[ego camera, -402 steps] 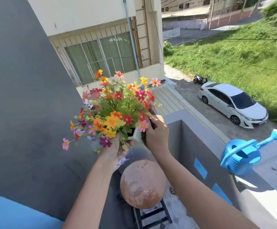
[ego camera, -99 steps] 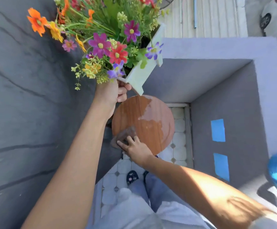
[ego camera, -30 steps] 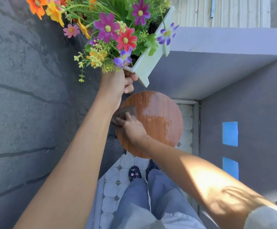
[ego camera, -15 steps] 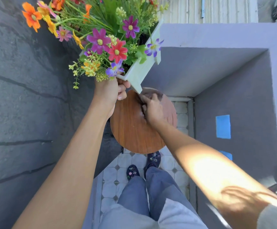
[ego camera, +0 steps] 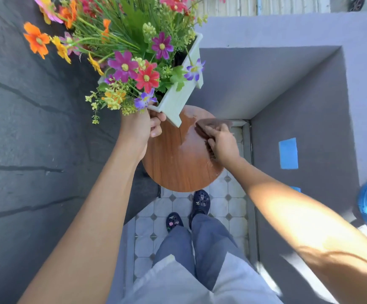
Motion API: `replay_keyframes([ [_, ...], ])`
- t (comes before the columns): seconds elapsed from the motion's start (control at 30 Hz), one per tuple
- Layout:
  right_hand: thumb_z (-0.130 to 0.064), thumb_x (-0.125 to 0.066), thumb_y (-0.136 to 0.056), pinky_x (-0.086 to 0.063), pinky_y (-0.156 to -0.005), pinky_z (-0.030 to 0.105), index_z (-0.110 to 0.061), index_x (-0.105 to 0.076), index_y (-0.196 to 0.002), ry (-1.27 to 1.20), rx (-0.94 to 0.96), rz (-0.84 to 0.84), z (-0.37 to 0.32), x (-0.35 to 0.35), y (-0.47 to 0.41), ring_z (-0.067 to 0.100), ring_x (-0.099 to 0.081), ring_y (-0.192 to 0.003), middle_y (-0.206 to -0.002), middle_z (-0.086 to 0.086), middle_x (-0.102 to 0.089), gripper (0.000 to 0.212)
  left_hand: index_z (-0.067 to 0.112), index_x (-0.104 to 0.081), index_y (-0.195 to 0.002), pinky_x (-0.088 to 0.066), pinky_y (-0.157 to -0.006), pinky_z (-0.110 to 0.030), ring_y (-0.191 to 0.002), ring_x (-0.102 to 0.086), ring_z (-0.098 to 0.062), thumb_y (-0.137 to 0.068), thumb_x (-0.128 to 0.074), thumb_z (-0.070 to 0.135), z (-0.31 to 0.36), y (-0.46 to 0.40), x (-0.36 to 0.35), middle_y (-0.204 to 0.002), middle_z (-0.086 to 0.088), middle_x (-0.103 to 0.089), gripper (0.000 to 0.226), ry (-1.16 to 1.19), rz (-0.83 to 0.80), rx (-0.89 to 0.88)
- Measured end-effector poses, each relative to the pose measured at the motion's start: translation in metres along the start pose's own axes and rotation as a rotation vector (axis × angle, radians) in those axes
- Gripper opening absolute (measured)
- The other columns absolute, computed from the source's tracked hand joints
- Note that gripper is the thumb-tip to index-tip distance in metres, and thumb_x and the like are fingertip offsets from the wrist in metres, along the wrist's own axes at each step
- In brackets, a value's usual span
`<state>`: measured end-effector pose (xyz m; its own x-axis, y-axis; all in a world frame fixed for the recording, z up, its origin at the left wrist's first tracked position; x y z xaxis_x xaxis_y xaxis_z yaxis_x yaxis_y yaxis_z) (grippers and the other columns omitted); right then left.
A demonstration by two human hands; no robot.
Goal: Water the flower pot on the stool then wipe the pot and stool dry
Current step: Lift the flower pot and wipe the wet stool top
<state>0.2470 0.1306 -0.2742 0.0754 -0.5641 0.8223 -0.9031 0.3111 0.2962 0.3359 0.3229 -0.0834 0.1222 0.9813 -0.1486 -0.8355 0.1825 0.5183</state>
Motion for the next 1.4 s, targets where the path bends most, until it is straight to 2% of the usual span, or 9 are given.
replay_keyframes([
  [0.17,-0.010,-0.055,-0.082,-0.050,-0.076,0.036,-0.033,-0.058,-0.131,-0.029,0.049,0.018,-0.048,-0.024,0.015,0.034,-0.058,-0.095,-0.112,0.009,-0.050,0.054,0.015,-0.046,-0.070,-0.024,-0.034,-0.018,-0.035,-0.036,-0.004,-0.096,-0.024,0.003,-0.011,0.007,0.000,-0.047,0.001,-0.059,0.036,0.001,0.009,0.024],
  [0.3,-0.007,-0.057,-0.085,-0.052,-0.078,0.044,-0.026,-0.054,-0.137,-0.026,0.210,-0.231,-0.107,-0.091,0.084,0.038,-0.054,-0.099,-0.116,0.013,-0.047,0.055,0.015,-0.044,-0.069,-0.021,-0.036,-0.019,-0.036,-0.032,-0.005,-0.093,-0.023,0.001,-0.014,0.012,-0.004,-0.046,0.000,-0.056,0.035,-0.074,0.056,0.030],
  [0.47,-0.009,-0.059,-0.085,-0.053,-0.074,0.044,-0.019,-0.061,-0.131,-0.085,0.285,-0.253,-0.079,-0.091,0.142,0.039,-0.057,-0.088,-0.108,0.018,-0.053,0.047,0.013,-0.045,-0.067,-0.022,-0.035,-0.018,-0.035,-0.033,-0.004,-0.093,-0.023,-0.001,-0.019,0.018,0.000,-0.045,0.002,-0.057,0.037,-0.080,0.045,0.039],
  [0.63,-0.010,-0.062,-0.085,-0.051,-0.087,0.037,-0.022,-0.062,-0.132,-0.073,0.005,-0.007,0.016,-0.013,0.073,0.029,-0.057,-0.097,-0.109,0.009,-0.051,0.049,0.013,-0.045,-0.069,-0.022,-0.036,-0.018,-0.036,-0.031,-0.004,-0.093,-0.022,-0.003,-0.031,0.027,0.003,-0.048,0.000,-0.055,0.037,-0.105,0.074,0.046],
  [0.77,-0.012,-0.057,-0.084,-0.049,-0.091,0.033,-0.027,-0.061,-0.132,-0.079,-0.115,0.057,0.027,0.005,0.034,0.030,-0.058,-0.102,-0.113,0.009,-0.051,0.050,0.014,-0.043,-0.072,-0.022,-0.038,-0.019,-0.037,-0.031,-0.005,-0.094,-0.020,0.000,-0.040,0.032,0.003,-0.060,-0.008,-0.052,0.035,-0.095,0.091,0.050],
  [1.03,-0.011,-0.061,-0.086,-0.053,-0.076,0.045,-0.021,-0.057,-0.135,0.008,0.284,-0.233,-0.042,-0.062,0.129,0.033,-0.056,-0.090,-0.107,0.014,-0.051,0.050,0.010,-0.047,-0.077,-0.024,-0.034,-0.017,-0.034,-0.033,-0.004,-0.095,-0.023,0.002,-0.034,0.022,-0.001,-0.044,0.003,-0.058,0.031,-0.028,0.053,0.054],
  [1.17,-0.015,-0.061,-0.089,-0.051,-0.083,0.045,-0.024,-0.054,-0.138,0.046,0.390,-0.322,-0.038,-0.057,0.116,0.031,-0.054,-0.098,-0.109,0.011,-0.050,0.050,0.010,-0.047,-0.081,-0.025,-0.035,-0.018,-0.035,-0.033,-0.004,-0.095,-0.025,0.003,-0.021,0.013,-0.003,-0.046,0.003,-0.058,0.027,-0.028,0.044,0.027],
  [1.23,-0.014,-0.063,-0.087,-0.051,-0.085,0.044,-0.025,-0.056,-0.136,0.057,0.336,-0.246,-0.021,-0.034,0.081,0.032,-0.056,-0.101,-0.112,0.011,-0.051,0.051,0.011,-0.047,-0.079,-0.024,-0.036,-0.018,-0.036,-0.033,-0.005,-0.094,-0.025,0.003,-0.015,0.009,-0.005,-0.046,0.004,-0.057,0.028,-0.045,0.056,0.015],
  [1.4,-0.008,-0.053,-0.082,-0.044,-0.078,0.034,-0.027,-0.063,-0.127,-0.045,-0.135,0.042,0.023,0.024,0.003,0.039,-0.058,-0.097,-0.118,0.014,-0.050,0.049,0.013,-0.047,-0.074,-0.023,-0.038,-0.018,-0.037,-0.033,-0.004,-0.092,-0.023,0.001,-0.008,0.004,-0.007,-0.047,0.004,-0.056,0.033,-0.079,0.097,-0.014],
])
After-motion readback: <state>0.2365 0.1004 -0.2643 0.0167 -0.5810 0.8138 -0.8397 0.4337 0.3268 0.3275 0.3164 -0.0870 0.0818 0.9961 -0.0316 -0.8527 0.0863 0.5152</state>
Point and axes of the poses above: each hand's wrist, its own y-axis away from the middle knuckle, its own x-axis out of the back of the hand, z = x × y, the point moved 6 cm from there along -y, towards the middle knuckle
